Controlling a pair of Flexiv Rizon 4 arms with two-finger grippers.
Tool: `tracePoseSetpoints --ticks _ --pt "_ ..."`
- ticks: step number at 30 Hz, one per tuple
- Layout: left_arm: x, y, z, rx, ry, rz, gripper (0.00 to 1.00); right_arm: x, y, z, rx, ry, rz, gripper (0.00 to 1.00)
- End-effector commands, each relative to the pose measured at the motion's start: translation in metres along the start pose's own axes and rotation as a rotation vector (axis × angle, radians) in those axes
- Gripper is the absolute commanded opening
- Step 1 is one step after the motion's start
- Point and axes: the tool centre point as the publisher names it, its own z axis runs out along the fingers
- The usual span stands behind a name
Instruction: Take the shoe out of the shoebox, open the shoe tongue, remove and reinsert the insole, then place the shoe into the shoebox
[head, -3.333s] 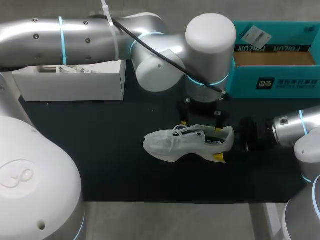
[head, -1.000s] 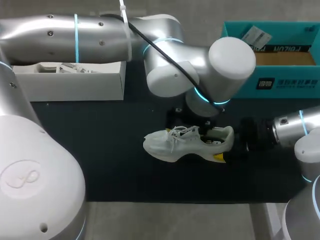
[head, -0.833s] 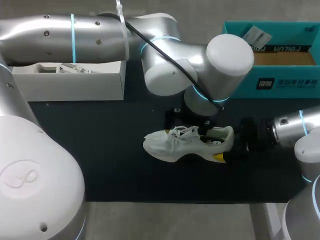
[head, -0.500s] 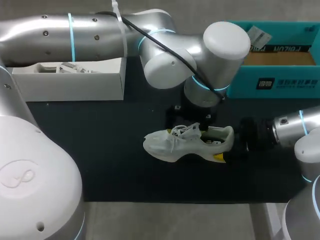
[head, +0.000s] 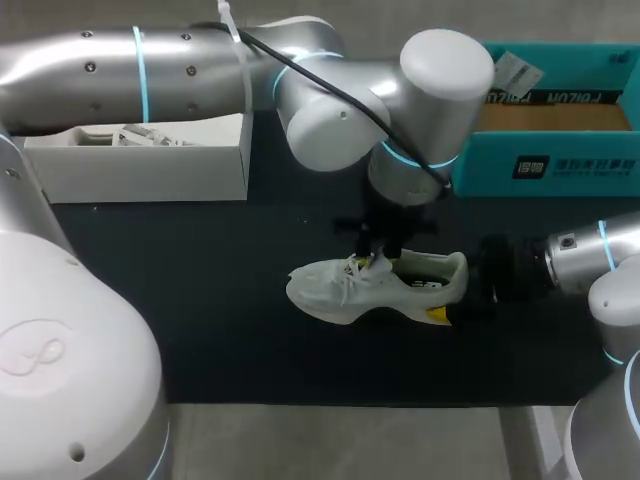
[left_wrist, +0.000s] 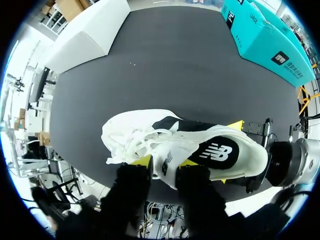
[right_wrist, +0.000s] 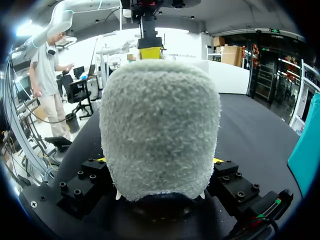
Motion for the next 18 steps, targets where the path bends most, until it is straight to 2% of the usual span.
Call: tracePoseSetpoints --ticks 1,10,18 --pt "-0.008 0.008 -0.001 -0.004 0.062 -0.001 0.00 0.000 -0.003 0.004 0.002 -0.003 0.000 0.00" --pt "-0.026 0.004 -0.020 0.009 0.185 0.013 0.00 0.000 -0.003 0.004 0.002 -0.003 0.000 0.00" --pt "-0.051 -0.002 -0.017 -0.017 0.280 -0.016 0.00 0.000 -0.003 0.004 0.002 -0.003 0.000 0.00"
